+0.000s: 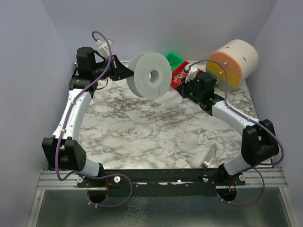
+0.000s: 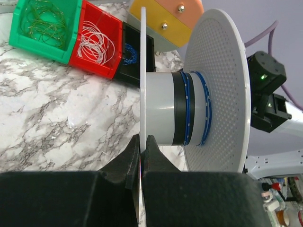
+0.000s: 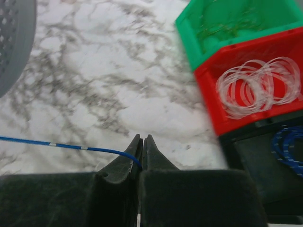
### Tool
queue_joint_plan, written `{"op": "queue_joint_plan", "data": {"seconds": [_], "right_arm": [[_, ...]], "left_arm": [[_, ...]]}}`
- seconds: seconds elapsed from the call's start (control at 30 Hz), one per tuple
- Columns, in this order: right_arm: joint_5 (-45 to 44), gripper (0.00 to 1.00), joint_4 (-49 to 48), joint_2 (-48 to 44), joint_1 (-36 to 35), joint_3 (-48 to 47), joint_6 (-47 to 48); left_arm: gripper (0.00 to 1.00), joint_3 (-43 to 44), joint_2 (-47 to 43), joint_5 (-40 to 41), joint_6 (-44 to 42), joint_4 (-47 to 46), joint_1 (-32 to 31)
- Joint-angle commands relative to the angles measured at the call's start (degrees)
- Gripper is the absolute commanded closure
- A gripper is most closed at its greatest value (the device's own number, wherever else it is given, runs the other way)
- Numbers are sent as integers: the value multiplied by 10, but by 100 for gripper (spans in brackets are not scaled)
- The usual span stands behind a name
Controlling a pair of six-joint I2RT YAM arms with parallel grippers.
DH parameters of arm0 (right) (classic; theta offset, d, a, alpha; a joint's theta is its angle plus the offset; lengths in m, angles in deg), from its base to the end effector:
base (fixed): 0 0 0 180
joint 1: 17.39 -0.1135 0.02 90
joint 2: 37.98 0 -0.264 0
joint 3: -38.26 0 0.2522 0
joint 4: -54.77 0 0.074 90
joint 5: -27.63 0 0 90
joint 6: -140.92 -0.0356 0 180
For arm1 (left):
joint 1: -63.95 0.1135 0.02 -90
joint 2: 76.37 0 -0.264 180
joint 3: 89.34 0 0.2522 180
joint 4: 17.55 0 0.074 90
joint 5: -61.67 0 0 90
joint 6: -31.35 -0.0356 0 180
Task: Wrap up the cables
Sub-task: Wrap the cable around the cable reel.
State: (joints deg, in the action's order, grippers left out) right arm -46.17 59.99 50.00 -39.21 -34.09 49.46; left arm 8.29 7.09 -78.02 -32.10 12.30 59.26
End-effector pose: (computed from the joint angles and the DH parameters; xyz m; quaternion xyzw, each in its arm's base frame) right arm 0.3256 0.1410 0.2709 -0.2228 0.7882 0.2270 0.5269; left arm 0.3246 -0.0539 0.4113 0.1121 0.7582 -0.4701 0.4377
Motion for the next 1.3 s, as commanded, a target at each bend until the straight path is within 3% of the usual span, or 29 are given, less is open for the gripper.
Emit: {"op": "queue_joint_plan", "data": {"seconds": [0.0, 0.2, 0.33, 0.47, 0.63, 0.87, 1.07, 1.27], "right_arm": [[-186, 99, -53, 17, 3, -29, 92], [-224, 99, -34, 22, 25, -93, 116], [-199, 100, 24, 26, 45, -146, 125], [-167, 99, 78, 19, 59, -182, 147], [-79, 99, 220, 18, 62, -253, 166], [13, 100, 383, 37, 62, -352, 162], [160, 99, 551, 72, 62, -447, 157], [340, 100, 603, 72, 61, -428, 133]], "left_arm": [[100, -1, -31, -62, -35, 5, 1], [100, -4, -34, -51, -129, 93, -23], [100, 10, -38, 40, -224, 169, -61], [100, 2, -51, 124, -261, 183, -89], [100, -4, -67, 282, -317, 185, -154], [100, 2, -61, 405, -343, 185, -212], [100, 4, -54, 534, -353, 174, -249], [100, 1, -43, 588, -351, 154, -266]]}}
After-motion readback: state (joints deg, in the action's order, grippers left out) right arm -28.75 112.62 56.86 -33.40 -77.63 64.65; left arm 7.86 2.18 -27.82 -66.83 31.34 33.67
